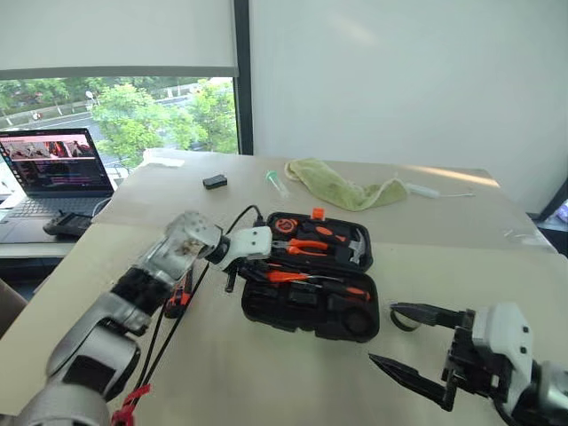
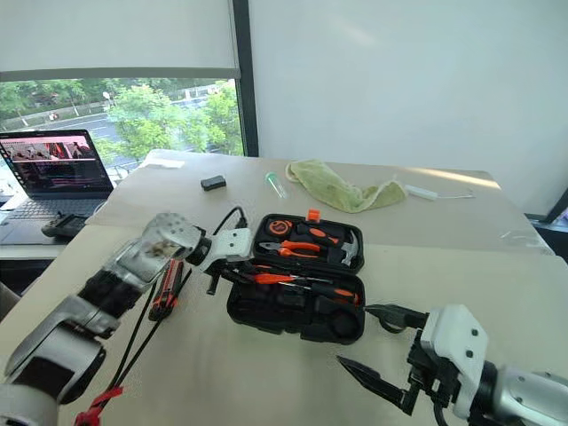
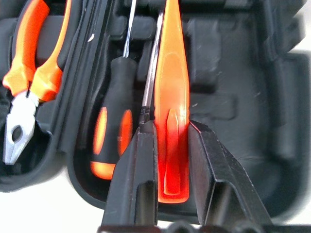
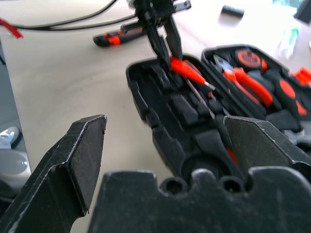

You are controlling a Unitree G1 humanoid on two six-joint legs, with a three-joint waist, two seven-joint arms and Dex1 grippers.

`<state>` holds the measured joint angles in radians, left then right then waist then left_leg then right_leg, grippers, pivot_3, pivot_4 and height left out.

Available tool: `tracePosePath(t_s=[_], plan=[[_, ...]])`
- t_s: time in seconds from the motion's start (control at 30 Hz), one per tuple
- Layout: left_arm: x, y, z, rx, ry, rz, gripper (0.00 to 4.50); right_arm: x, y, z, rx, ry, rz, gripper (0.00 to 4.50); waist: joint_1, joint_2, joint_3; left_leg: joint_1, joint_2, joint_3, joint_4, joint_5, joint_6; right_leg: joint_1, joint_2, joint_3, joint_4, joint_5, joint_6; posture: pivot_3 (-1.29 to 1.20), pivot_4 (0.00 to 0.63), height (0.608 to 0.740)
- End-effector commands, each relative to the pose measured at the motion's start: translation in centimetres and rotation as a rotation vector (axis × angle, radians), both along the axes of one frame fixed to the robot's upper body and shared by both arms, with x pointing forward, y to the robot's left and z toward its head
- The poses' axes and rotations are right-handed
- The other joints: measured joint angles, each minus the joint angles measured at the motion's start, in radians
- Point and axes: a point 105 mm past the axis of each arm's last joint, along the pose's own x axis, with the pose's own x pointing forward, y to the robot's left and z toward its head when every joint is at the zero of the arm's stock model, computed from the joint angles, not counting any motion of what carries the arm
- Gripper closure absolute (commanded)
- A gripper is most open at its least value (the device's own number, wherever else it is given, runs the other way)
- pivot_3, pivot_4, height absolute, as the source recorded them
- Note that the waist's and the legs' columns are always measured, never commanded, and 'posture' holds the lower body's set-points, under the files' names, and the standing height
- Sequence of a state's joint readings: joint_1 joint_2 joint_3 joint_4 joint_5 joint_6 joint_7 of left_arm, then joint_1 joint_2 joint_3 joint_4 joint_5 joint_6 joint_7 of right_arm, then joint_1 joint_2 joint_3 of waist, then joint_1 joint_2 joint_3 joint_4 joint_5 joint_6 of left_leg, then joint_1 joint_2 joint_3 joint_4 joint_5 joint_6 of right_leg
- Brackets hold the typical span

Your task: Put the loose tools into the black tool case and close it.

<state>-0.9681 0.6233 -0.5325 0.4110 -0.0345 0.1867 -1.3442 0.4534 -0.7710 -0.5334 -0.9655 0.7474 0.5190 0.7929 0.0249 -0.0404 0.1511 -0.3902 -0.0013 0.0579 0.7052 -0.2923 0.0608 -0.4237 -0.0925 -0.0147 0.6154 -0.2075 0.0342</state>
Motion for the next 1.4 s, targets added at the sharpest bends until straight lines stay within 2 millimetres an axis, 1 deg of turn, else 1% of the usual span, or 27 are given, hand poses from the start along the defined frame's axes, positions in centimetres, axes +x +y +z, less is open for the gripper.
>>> tracePosePath(t_s=[0.03, 0.2, 0.33, 0.5, 0.6, 0.67, 0.8, 0.9, 1.0, 1.13, 1.27, 1.4], plan=[[0.3, -0.3, 0.1, 0.078, -0.061, -0.107, 4.05, -0.6, 0.4, 1.1, -0.01, -0.074, 0.008, 0.0, -0.004, 0.0, 0.0, 0.0, 0.0, 0.0, 0.0, 0.0, 0.001, 0.0, 0.0, 0.001, -0.001, 0.0, 0.001, 0.0, 0.15, 0.74], [0.5, -0.8, -0.3, 0.114, -0.055, -0.146, 4.05, -0.9, 0.5, 1.0, -0.007, -0.072, -0.005, 0.0, -0.003, 0.0, 0.0, -0.001, 0.0, 0.001, 0.001, -0.001, 0.002, 0.001, -0.001, 0.0, -0.002, 0.001, 0.002, 0.0, 0.15, 0.74], [0.5, -0.4, -1.0, 0.177, -0.01, -0.113, 4.05, -1.1, 0.5, 0.9, -0.007, -0.067, -0.018, 0.0, -0.001, 0.0, 0.0, -0.001, 0.0, 0.001, 0.005, -0.002, 0.004, 0.002, -0.001, 0.0, -0.001, 0.001, 0.003, 0.0, 0.15, 0.74], [-0.2, -0.1, -1.1, 0.223, 0.065, -0.052, 4.05, -1.1, 0.4, 0.9, -0.009, -0.069, -0.026, 0.0, -0.004, 0.0, 0.0, -0.001, 0.001, 0.001, 0.007, -0.003, 0.005, 0.002, -0.001, 0.001, 0.0, 0.002, 0.004, 0.0, 0.15, 0.74], [-1.1, -0.6, -0.5, 0.224, 0.098, -0.019, 4.05, -1.1, 0.4, 0.8, -0.006, -0.071, -0.031, 0.0, -0.012, 0.0, 0.0, -0.001, 0.001, 0.001, 0.007, -0.003, 0.005, 0.001, -0.001, 0.001, 0.001, 0.001, 0.004, 0.0, 0.15, 0.74], [-1.3, -0.6, -0.4, 0.225, 0.093, -0.002, 4.05, -1.1, 0.4, 0.8, -0.005, -0.072, -0.031, 0.0, -0.012, 0.001, 0.0, -0.001, 0.001, 0.001, 0.007, -0.003, 0.005, 0.001, 0.0, 0.001, 0.001, 0.001, 0.004, 0.0, 0.15, 0.74], [-1.1, -0.4, -0.9, 0.246, 0.081, 0.025, 4.05, -1.0, 0.6, 0.8, -0.004, -0.079, -0.03, 0.0, -0.011, 0.001, 0.0, -0.001, 0.001, 0.001, 0.008, -0.003, 0.005, 0.001, -0.001, 0.002, 0.002, 0.0, 0.004, 0.0, 0.15, 0.74], [-1.0, -0.8, -0.8, 0.221, 0.101, 0.064, 4.05, -0.9, 0.6, 0.7, -0.005, -0.081, -0.03, 0.0, -0.011, 0.001, 0.0, -0.001, 0.001, 0.001, 0.008, -0.003, 0.005, 0.001, -0.001, 0.002, 0.002, 0.0, 0.004, 0.0, 0.15, 0.74], [-0.6, -0.8, -0.6, 0.21, 0.094, 0.097, 4.05, -0.9, 0.6, 0.8, -0.005, -0.085, -0.032, 0.0, -0.011, 0.001, 0.0, -0.001, 0.001, 0.001, 0.008, -0.003, 0.005, 0.001, -0.001, 0.002, 0.002, 0.0, 0.004, 0.0, 0.15, 0.74], [-0.6, -0.7, -0.9, 0.219, 0.094, 0.092, 4.05, -0.9, 0.6, 0.7, -0.007, -0.085, -0.032, 0.0, -0.011, 0.001, 0.0, -0.001, 0.0, 0.001, 0.008, -0.003, 0.005, 0.001, -0.001, 0.002, 0.003, 0.0, 0.004, 0.0, 0.15, 0.74], [0.1, -0.5, -1.4, 0.235, 0.068, 0.103, 4.05, -0.8, 0.6, 0.8, -0.009, -0.09, -0.032, 0.0, -0.011, 0.001, -0.001, 0.0, 0.0, 0.001, 0.008, -0.003, 0.005, 0.002, -0.001, 0.002, 0.003, 0.0, 0.004, 0.0, 0.15, 0.74], [0.2, -0.5, -1.7, 0.238, 0.059, 0.094, 4.05, -0.9, 0.6, 0.8, -0.009, -0.091, -0.034, 0.0, -0.011, 0.002, -0.001, 0.001, 0.0, 0.001, 0.009, -0.003, 0.005, 0.002, -0.001, 0.002, 0.005, 0.0, 0.004, 0.0, 0.15, 0.74]])
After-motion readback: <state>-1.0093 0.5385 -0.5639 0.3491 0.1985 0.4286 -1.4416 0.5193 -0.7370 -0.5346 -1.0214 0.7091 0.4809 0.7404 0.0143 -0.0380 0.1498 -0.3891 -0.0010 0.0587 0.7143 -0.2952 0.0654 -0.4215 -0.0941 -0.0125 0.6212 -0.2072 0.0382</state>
